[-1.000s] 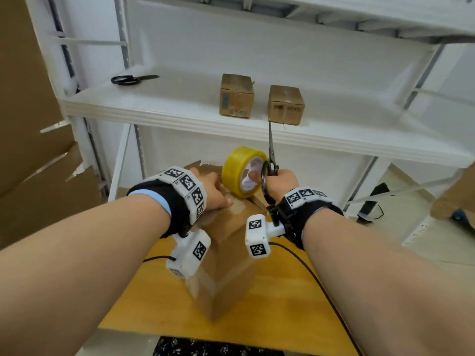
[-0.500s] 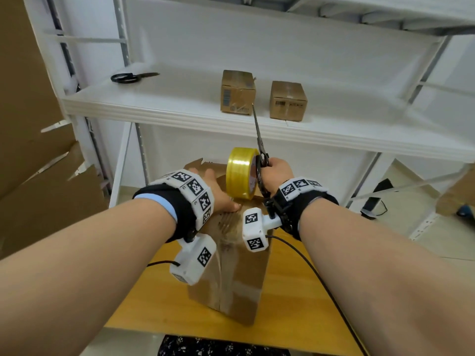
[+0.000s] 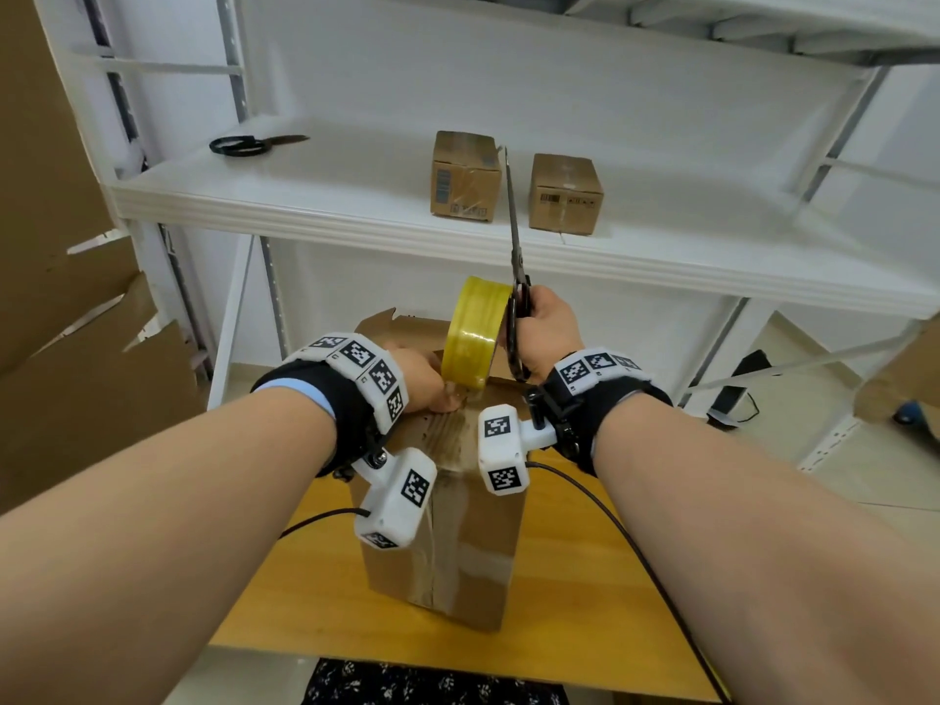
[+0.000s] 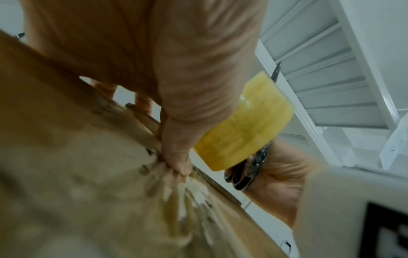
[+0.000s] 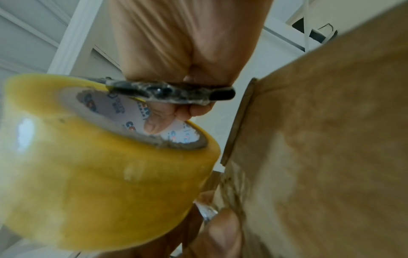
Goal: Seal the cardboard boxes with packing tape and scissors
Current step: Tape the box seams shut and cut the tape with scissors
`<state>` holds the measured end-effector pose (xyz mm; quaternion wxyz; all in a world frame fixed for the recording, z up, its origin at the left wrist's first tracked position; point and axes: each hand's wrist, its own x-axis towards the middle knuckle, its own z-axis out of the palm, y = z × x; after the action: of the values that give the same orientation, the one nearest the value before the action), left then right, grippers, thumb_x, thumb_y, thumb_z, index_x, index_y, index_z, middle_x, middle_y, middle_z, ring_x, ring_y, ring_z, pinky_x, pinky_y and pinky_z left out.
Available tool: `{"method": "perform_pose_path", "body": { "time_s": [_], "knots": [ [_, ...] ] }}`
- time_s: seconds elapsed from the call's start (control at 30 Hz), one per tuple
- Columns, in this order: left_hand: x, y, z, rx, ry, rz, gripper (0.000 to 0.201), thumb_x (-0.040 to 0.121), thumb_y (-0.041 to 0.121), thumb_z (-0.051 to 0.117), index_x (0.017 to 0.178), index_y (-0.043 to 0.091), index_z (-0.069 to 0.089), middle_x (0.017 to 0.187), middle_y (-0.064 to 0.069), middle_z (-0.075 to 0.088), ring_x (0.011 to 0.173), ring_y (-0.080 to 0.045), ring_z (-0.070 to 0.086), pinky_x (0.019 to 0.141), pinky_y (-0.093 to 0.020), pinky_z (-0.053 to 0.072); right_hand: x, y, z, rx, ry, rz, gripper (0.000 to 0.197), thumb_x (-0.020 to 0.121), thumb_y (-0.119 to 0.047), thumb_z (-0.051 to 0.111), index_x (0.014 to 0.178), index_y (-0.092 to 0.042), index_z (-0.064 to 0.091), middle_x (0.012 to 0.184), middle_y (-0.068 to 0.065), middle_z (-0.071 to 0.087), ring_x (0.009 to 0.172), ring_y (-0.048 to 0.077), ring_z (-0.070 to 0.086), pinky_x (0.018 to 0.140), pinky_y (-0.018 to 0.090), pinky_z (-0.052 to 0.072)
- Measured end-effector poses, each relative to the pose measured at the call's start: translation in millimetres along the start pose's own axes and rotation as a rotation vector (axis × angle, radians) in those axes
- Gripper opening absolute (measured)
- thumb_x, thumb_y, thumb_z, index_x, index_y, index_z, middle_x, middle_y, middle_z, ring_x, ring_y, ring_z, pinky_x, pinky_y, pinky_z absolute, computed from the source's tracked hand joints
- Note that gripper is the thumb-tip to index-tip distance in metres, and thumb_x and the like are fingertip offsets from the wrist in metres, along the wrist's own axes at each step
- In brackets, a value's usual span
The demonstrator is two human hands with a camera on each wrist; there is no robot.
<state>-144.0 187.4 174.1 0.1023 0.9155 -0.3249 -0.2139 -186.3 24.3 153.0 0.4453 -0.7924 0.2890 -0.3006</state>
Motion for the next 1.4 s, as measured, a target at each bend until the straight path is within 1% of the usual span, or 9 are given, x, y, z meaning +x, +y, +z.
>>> {"method": "perform_pose_path", "body": {
  "time_s": [0.33,0.47,0.63,0.77,0.97,1.1,1.2,1.33,1.4],
  "knots": [
    [-18,21,1,0.156,-0.010,0.008,0.058,0.101,0.046,0.040,0.149,0.014,0.032,0.148,-0.011,0.038,0.135,-0.028,0.039,0.107,-0.033,0.031,7,-5,-19,0.018,0.105,-0.023,0.008,0.091,-0.009,0.061,0.095,-0.016,0.063,0.088,0.008,0.070,0.085,0.028,0.067,0.082,0.047,0.057],
    [-12,11,1,0.059,-0.008,0.000,0.064,0.094,0.051,0.053,0.147,0.021,0.036,0.146,-0.006,0.043,0.132,-0.025,0.044,0.106,-0.034,0.035,9,-11,-23,0.036,0.095,-0.046,0.011,0.087,-0.008,0.065,0.092,-0.018,0.064,0.086,0.006,0.070,0.083,0.026,0.067,0.080,0.046,0.058],
    [-7,1,-5,-0.155,0.190,-0.002,0.100,0.061,0.059,0.080,0.144,0.030,0.034,0.145,-0.006,0.038,0.127,-0.031,0.045,0.105,-0.047,0.041,10,-18,-28,0.025,0.094,-0.065,0.015,0.084,-0.006,0.065,0.092,-0.019,0.065,0.084,0.002,0.068,0.078,0.020,0.063,0.074,0.037,0.055],
    [-13,4,-21,-0.403,0.182,0.091,0.073,0.066,0.035,0.086,0.128,0.030,0.046,0.132,-0.001,0.051,0.118,-0.025,0.052,0.098,-0.039,0.043,8,-16,-26,0.010,0.066,-0.048,0.012,0.087,-0.011,0.065,0.093,-0.021,0.066,0.084,0.000,0.068,0.080,0.019,0.064,0.076,0.034,0.055],
    [-8,7,-27,-0.646,-0.003,0.250,0.042,0.071,0.013,0.082,0.107,0.029,0.067,0.102,0.000,0.074,0.105,-0.026,0.067,0.100,-0.046,0.048,6,-19,-24,0.038,0.035,-0.007,0.014,0.079,-0.006,0.067,0.081,-0.020,0.068,0.080,0.007,0.071,0.079,0.028,0.069,0.077,0.046,0.060],
    [-6,8,-25,-0.789,-0.073,0.268,0.035,0.082,0.002,0.072,0.107,0.026,0.067,0.105,-0.007,0.074,0.103,-0.027,0.069,0.090,-0.041,0.054,7,-18,-31,0.010,-0.029,0.039,0.010,0.077,-0.009,0.067,0.075,-0.018,0.070,0.071,0.011,0.071,0.071,0.035,0.069,0.071,0.054,0.060],
    [-6,9,-24,-0.825,-0.093,0.274,0.035,0.084,0.000,0.069,0.108,0.025,0.066,0.105,-0.006,0.073,0.103,-0.026,0.068,0.080,-0.036,0.054,-4,-19,-48,-0.109,-0.068,0.075,0.018,0.083,-0.028,0.072,0.070,-0.016,0.067,0.065,0.008,0.067,0.064,0.031,0.065,0.072,0.046,0.060],
    [-6,12,-20,-0.847,-0.117,0.292,0.033,0.085,-0.003,0.067,0.107,0.022,0.067,0.108,-0.008,0.072,0.108,-0.029,0.066,0.096,-0.045,0.051,-26,-12,-83,-0.305,-0.206,0.190,0.041,0.079,-0.053,0.077,0.074,-0.016,0.061,0.062,0.002,0.060,0.055,0.019,0.056,0.056,0.027,0.047],
    [-7,13,-18,-0.872,-0.140,0.310,0.030,0.085,-0.005,0.064,0.104,0.018,0.067,0.108,-0.011,0.072,0.107,-0.031,0.066,0.100,-0.048,0.049,-38,-8,-102,-0.440,-0.296,0.224,0.047,0.077,-0.060,0.075,0.083,-0.015,0.063,0.067,0.001,0.061,0.060,0.017,0.056,0.057,0.025,0.045]
  ]
}}
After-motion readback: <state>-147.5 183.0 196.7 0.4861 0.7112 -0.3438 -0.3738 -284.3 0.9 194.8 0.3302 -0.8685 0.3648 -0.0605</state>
